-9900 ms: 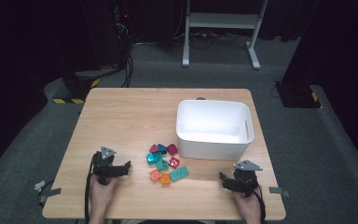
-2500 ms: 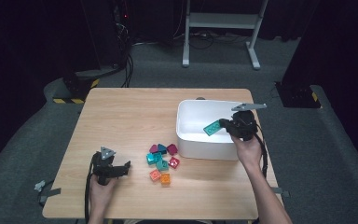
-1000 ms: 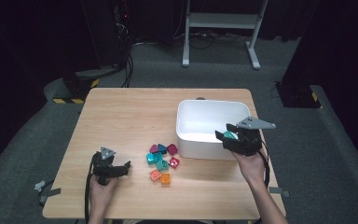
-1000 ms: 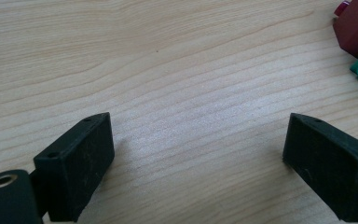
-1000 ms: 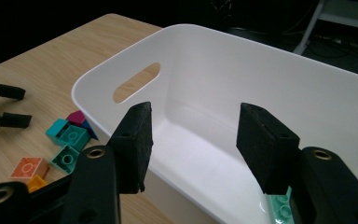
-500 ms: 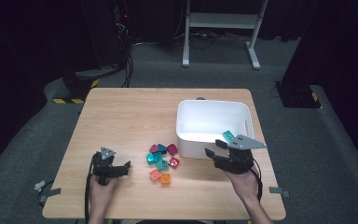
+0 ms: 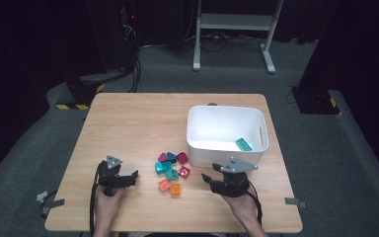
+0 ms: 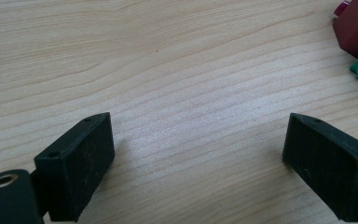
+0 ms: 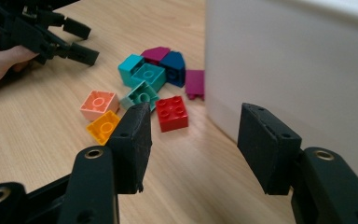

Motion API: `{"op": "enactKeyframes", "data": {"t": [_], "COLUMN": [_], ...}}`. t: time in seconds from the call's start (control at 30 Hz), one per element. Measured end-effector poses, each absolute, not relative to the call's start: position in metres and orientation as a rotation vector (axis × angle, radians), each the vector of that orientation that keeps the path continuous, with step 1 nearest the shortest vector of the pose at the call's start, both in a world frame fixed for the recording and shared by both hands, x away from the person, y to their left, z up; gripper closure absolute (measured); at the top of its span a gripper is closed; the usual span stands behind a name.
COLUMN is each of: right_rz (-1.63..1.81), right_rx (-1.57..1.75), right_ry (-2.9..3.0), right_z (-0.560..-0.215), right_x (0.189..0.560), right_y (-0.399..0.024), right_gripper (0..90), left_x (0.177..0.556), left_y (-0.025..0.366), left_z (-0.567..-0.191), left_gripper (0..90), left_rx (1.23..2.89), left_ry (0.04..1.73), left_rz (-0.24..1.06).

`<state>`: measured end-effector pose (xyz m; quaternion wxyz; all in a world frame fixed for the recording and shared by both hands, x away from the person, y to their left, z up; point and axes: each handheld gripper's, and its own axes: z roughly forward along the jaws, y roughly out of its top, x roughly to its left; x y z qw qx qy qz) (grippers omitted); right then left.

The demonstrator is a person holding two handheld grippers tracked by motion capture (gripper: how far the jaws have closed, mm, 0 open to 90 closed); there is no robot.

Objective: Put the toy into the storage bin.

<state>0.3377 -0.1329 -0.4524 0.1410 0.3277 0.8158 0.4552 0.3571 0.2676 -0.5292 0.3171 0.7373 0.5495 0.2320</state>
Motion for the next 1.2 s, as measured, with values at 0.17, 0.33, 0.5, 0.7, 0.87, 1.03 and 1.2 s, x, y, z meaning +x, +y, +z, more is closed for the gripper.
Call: {"op": "enactKeyframes", "data": {"t": [0.17,0.33,0.5,0.7,0.87,1.03,1.2], "right_rz": [1.332,1.323,1.313,1.306,1.314,1.303,1.286], "right_rx": [0.949,0.93,0.913,0.873,0.86,0.835,0.811], "right_ry": [2.39,2.424,2.451,2.5,2.523,2.554,2.576], "right_z": [-0.467,-0.478,-0.485,-0.495,-0.502,-0.507,-0.511], "right_x": [0.339,0.338,0.338,0.337,0.338,0.338,0.338], "right_y": [-0.121,-0.107,-0.097,-0.082,-0.072,-0.061,-0.05], "right_gripper": [44.4,44.1,44.0,43.4,43.2,42.8,40.3], "left_x": [0.357,0.357,0.357,0.357,0.357,0.357,0.357], "left_y": [0.268,0.268,0.268,0.268,0.268,0.268,0.268], "left_z": [-0.529,-0.529,-0.529,-0.529,-0.529,-0.529,-0.529], "left_gripper": [9.0,9.0,9.0,9.0,9.0,9.0,9.0], "left_rx": [1.94,1.94,1.94,1.94,1.94,1.941,1.94], "left_ry": [1.446,1.447,1.446,1.446,1.447,1.446,1.447], "left_rz": [0.611,0.611,0.611,0.611,0.611,0.611,0.611]}}
